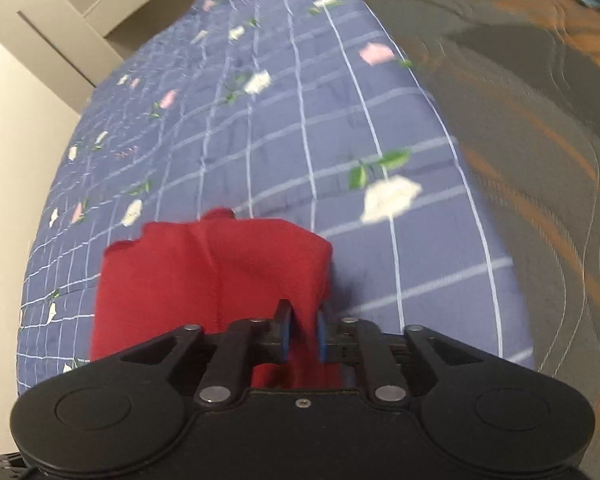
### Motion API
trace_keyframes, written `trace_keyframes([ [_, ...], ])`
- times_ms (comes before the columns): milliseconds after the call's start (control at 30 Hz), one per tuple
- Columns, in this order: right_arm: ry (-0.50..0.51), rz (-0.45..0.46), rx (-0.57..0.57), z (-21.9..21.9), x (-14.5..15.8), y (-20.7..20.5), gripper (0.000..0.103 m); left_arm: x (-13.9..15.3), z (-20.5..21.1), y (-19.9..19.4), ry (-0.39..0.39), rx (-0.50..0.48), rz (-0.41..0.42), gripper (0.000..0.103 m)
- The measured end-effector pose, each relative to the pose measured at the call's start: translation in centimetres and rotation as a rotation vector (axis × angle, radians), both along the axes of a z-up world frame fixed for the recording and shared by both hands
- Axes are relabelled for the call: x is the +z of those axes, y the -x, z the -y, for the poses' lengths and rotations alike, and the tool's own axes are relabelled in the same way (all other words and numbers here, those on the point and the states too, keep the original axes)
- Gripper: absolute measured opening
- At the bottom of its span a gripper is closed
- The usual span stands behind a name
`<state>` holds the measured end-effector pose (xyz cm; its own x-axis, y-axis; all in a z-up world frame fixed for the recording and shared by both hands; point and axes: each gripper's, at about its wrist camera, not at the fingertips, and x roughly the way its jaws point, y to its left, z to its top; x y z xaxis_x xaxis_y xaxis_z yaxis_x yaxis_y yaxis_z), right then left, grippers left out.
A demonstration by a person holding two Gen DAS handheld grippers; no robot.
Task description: Fold small clothes
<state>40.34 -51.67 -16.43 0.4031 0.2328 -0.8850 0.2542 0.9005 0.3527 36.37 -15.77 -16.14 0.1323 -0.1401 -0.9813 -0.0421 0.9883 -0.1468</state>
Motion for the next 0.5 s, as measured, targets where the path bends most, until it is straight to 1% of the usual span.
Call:
trace_keyframes([
  [33,-0.002,-0.001,-0.006,-0.1,0.0,0.4,0.032,0.0,0.0,0.0,0.002,0.000,-0.001,0.094],
  [67,-0.013,-0.001,-0.012,-0.1,0.0,0.8,0.040,0.0,0.1,0.0,0.001,0.000,-0.001,0.094],
  [100,-0.017,-0.004,-0.013,-0.2,0.1,1.2,0.044,0.0,0.1,0.0,0.000,0.000,-0.003,0.094],
  [133,-0.015,-0.006,-0.007,-0.4,0.0,1.8,0.052,0.0,0.1,0.0,-0.001,0.000,-0.005,0.094],
  [167,-0.014,-0.010,0.000,-0.6,0.0,2.1,0.057,0.0,0.1,-0.1,-0.001,0.000,-0.006,0.094],
  [200,-0.014,-0.019,0.006,-0.9,-0.2,2.5,0.059,0.0,0.2,-0.1,-0.001,0.000,-0.007,0.094],
  [267,-0.010,-0.045,0.018,-1.4,-0.8,3.4,0.067,0.0,0.2,-0.2,-0.003,-0.001,-0.009,0.094],
  [300,0.003,-0.058,0.020,-1.6,-1.1,3.8,0.069,0.0,0.2,-0.2,-0.002,-0.001,-0.009,0.094],
  [400,0.091,-0.108,-0.004,-2.0,-2.2,4.8,0.074,-0.1,0.1,-0.2,-0.006,0.005,-0.012,0.094],
  [467,0.139,-0.131,-0.026,-1.8,-2.8,5.3,0.082,0.0,0.0,-0.1,-0.007,0.009,-0.012,0.095],
  [500,0.146,-0.138,-0.035,-1.6,-3.1,5.5,0.084,0.0,0.0,-0.1,-0.007,0.010,-0.011,0.095],
])
